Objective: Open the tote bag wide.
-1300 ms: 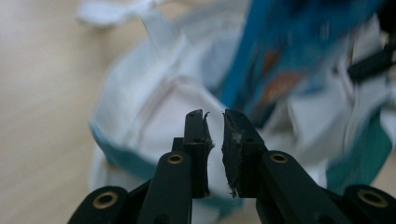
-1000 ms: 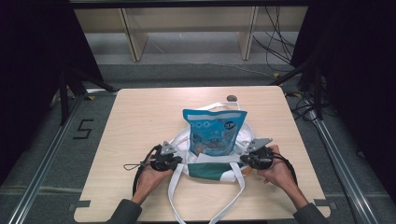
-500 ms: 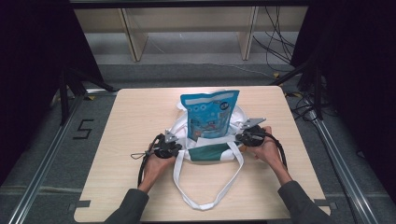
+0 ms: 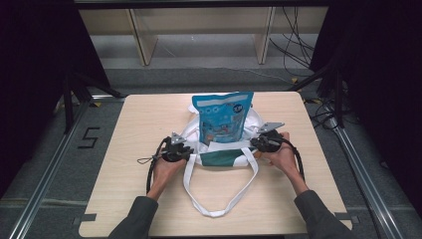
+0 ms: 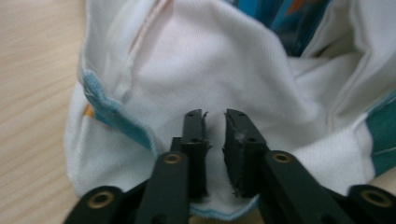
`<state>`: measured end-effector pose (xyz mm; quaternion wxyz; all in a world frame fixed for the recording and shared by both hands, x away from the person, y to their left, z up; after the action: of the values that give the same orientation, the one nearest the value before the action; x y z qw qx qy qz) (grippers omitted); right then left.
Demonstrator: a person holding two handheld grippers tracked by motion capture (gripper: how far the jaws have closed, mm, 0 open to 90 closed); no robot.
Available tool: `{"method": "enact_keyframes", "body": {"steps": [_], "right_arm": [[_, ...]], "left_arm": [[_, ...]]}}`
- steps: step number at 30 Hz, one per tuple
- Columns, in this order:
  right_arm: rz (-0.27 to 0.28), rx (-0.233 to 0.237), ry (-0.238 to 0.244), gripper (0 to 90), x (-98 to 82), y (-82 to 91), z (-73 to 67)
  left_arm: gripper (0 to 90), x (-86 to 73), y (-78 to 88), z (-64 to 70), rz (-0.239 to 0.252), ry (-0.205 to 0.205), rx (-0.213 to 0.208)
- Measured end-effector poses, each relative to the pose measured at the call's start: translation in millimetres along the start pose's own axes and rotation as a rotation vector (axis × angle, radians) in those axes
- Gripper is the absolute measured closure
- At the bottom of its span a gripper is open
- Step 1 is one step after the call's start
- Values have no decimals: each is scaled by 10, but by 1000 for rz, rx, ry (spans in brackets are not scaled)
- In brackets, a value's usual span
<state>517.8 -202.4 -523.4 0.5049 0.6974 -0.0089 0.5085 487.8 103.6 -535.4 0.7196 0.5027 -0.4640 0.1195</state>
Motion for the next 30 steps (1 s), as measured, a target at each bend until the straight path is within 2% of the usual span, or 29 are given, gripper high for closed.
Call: {"method": "enact_keyframes", "body": {"steps": [1, 2, 3, 4, 5, 7, 8, 9, 11, 12, 15, 16, 17, 18, 19, 20, 21, 22, 23, 24, 26, 27, 30], "right_arm": [[18, 20, -17, 811, 19, 34, 14], [53, 24, 4, 802, 49, 63, 49], [42, 42, -54, 792, 51, 107, 3], [48, 41, -30, 782, 66, 145, 28], [81, 32, -26, 772, 92, 165, 41], [89, 36, -59, 754, 105, 245, 30], [101, 28, -49, 751, 117, 284, 51], [117, 29, -65, 743, 127, 320, 44], [135, 29, -82, 735, 143, 406, 57], [143, 31, -86, 730, 147, 447, 53], [177, 21, -75, 714, 174, 559, 47], [186, 19, -55, 708, 182, 590, 62], [198, 14, -68, 703, 182, 612, 54], [184, 22, -74, 691, 172, 641, 41], [184, 19, -43, 680, 172, 664, 57], [185, 21, -67, 668, 164, 682, 27], [196, 14, -45, 657, 166, 698, 37], [187, 20, -66, 645, 155, 720, 8], [196, 12, -49, 633, 155, 737, 10], [181, 22, -46, 622, 145, 764, -4], [199, 14, -38, 593, 149, 798, -11], [194, 14, -64, 586, 142, 814, -37], [205, 9, -48, 548, 138, 846, -36]], "left_arm": [[706, 31, 31, 6, 4, -9, -6], [697, 69, 55, 22, 15, -19, -5], [683, 104, 83, 36, 16, -32, -3], [665, 139, 105, 53, 29, -38, 3], [637, 163, 138, 74, 29, -35, -6], [620, 214, 200, 102, 42, -51, -2], [613, 236, 231, 109, 50, -56, 5], [607, 250, 266, 108, 46, -59, 8], [588, 262, 312, 119, 53, -35, 2], [583, 268, 339, 116, 55, -44, -5], [563, 270, 405, 107, 65, -40, -5], [550, 265, 429, 109, 66, -28, -7], [536, 256, 446, 113, 72, -13, -14], [521, 248, 466, 114, 71, -13, -24], [511, 240, 485, 113, 71, -13, -29], [492, 231, 502, 116, 76, -9, -25], [479, 220, 519, 123, 76, 0, -33], [470, 218, 534, 139, 95, 20, -42], [464, 214, 559, 141, 96, 20, -55], [455, 211, 577, 147, 102, 26, -59], [435, 202, 624, 147, 104, 26, -50], [427, 195, 644, 155, 103, 33, -60], [412, 174, 699, 160, 104, 8, -58]]}}
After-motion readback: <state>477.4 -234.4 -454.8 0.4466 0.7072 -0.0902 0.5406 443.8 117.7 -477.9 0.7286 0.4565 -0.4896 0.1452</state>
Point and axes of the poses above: each handheld gripper's, and its own axes: y roughly backward along the jaws, x roughly out of its top, z roughly to its right, the point moved 5 cm from there along -y, roughly forward along the jaws, and after that the axes turned 2 degrees about x, right-handed, at the moved point
